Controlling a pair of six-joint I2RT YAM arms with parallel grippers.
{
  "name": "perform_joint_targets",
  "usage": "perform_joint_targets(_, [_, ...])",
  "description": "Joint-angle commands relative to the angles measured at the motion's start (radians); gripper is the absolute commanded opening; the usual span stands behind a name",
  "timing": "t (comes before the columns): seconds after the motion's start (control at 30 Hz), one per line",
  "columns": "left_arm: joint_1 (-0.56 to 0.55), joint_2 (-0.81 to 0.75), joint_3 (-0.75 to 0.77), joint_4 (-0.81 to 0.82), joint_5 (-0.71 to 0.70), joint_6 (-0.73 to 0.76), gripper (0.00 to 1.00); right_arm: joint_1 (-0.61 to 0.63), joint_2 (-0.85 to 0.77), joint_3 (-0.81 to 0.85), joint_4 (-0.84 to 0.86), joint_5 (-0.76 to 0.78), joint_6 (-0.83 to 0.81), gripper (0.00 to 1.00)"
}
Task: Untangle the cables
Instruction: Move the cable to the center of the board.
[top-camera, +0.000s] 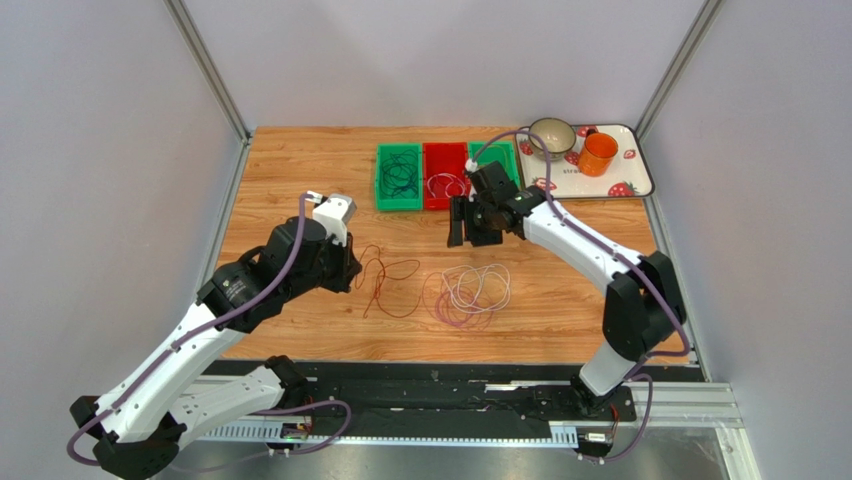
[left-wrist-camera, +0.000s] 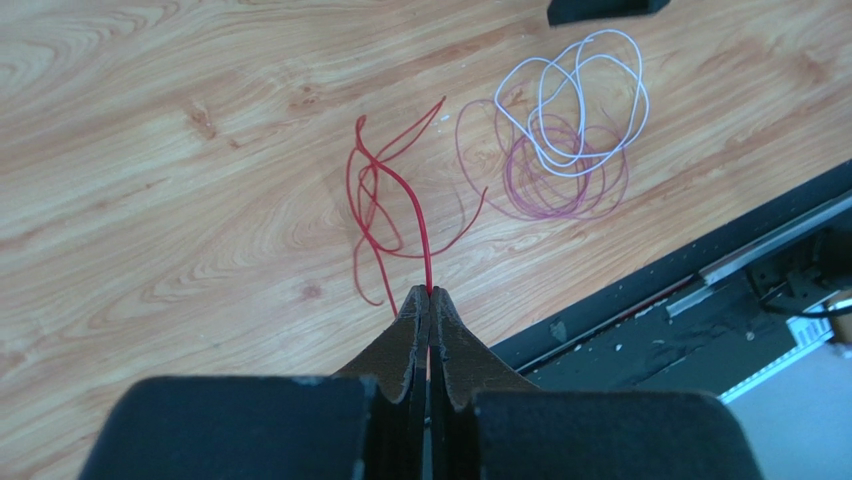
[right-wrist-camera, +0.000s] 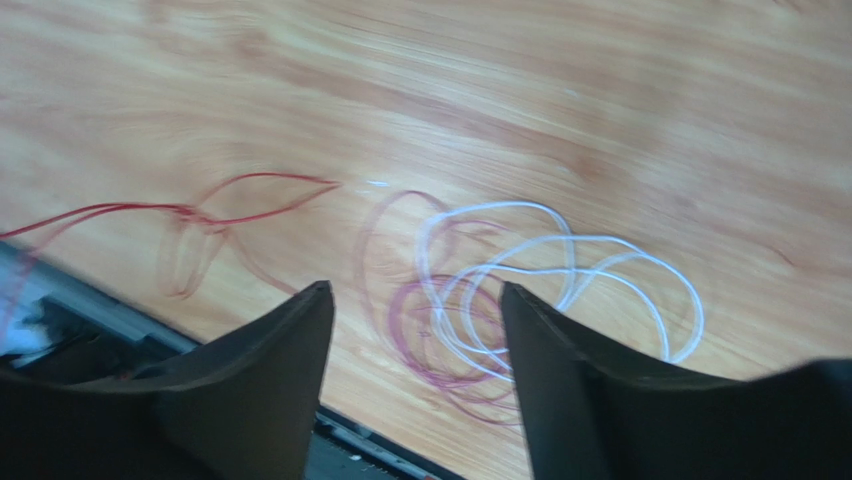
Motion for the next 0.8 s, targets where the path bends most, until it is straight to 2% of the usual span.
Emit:
perform_joint_targets(0.0, [-0.004, -0.040, 0.067, -0.014, 0.023, 0.120, 0.00, 0.016, -0.029, 0.063, 0.104, -0.225, -0.027, 0.73])
perform_joint_targets(0.13, [-0.004, -0.066, 0.030, -0.002, 0.009, 0.132, 0.00, 0.069, 0.046, 0.137, 0.115, -0.241, -0.014, 0.76])
perform_joint_targets(0.3, [-0.004, -0.092, -0.019, 0.017, -0.028, 0.121, 0.00, 0.118, 0.175, 0.223, 0.044, -0.181, 0.059, 0.76])
perform_joint_targets(0.5, [-0.004, -0.112, -0.045, 0.032, -0.045, 0.115, 0.00, 0.147, 0.221, 0.198, 0.035, -0.153, 0.182, 0.75])
perform_joint_targets(0.77, [-0.004, -0.101, -0.051, 0.037, -0.045, 0.120, 0.00, 0.170, 0.255, 0.187, 0.046, -0.141, 0.193, 0.73])
